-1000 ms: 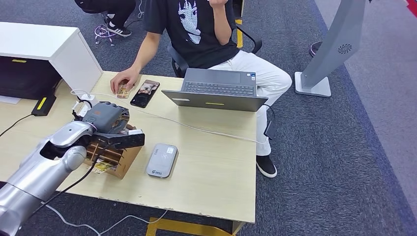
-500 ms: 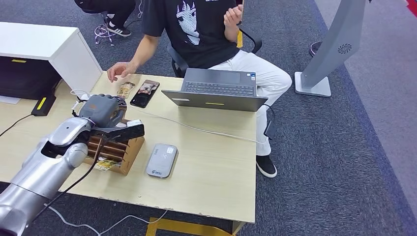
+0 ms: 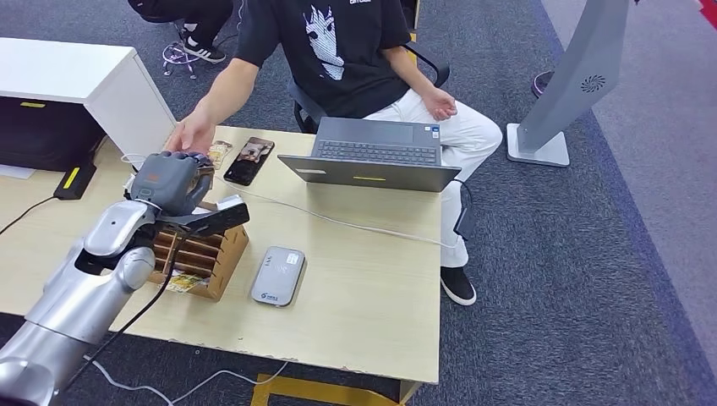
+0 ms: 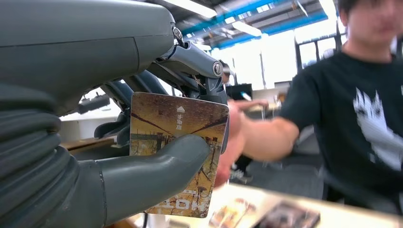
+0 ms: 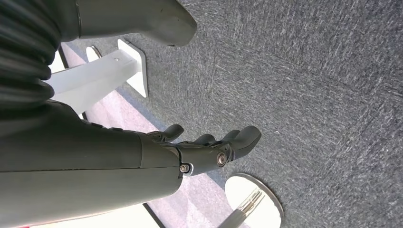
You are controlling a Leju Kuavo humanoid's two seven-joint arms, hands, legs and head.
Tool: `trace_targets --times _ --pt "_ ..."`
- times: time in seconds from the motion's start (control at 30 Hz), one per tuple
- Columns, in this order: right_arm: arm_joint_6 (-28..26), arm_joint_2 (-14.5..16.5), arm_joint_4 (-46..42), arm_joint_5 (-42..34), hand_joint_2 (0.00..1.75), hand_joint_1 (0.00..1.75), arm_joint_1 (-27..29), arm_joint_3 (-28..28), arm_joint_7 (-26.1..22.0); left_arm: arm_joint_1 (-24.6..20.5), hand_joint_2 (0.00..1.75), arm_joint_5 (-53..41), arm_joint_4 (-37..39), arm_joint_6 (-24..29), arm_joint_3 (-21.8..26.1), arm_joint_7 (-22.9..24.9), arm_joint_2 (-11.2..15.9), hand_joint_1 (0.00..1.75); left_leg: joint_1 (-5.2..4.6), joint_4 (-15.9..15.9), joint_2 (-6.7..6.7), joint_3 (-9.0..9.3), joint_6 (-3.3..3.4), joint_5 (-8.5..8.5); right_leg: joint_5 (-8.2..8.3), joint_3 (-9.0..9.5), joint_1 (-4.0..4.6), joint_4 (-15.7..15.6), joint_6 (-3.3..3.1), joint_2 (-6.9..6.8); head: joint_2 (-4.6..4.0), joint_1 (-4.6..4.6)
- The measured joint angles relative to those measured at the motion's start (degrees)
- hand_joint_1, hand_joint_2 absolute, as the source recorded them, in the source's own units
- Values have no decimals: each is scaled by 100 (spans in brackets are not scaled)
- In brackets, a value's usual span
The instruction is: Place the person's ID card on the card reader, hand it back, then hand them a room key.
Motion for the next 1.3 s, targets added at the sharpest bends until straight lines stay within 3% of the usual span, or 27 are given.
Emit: trace_targets --times 0.2,0.4,0.67,1.3 --pt "-1 0 0 20 175 0 0 -1 20 185 175 -131 -231 397 341 21 -145 175 0 0 0 0 0 0 0 0 0 0 0 0 0 -1" --pt "-10 7 2 133 175 0 -6 -1 131 411 175 -441 -555 1756 927 22 -450 175 0 0 0 0 0 0 0 0 0 0 0 -1 0 0" --pt "-14 28 2 201 175 0 -12 -1 181 502 175 -782 -751 2043 1565 -41 -730 175 0 0 -1 0 0 0 0 0 0 0 0 -1 0 0" --pt "-7 87 2 242 175 0 -105 16 264 367 175 -1158 -175 2618 2221 8 -932 175 0 0 1 -1 0 0 0 -1 0 0 0 1 0 0"
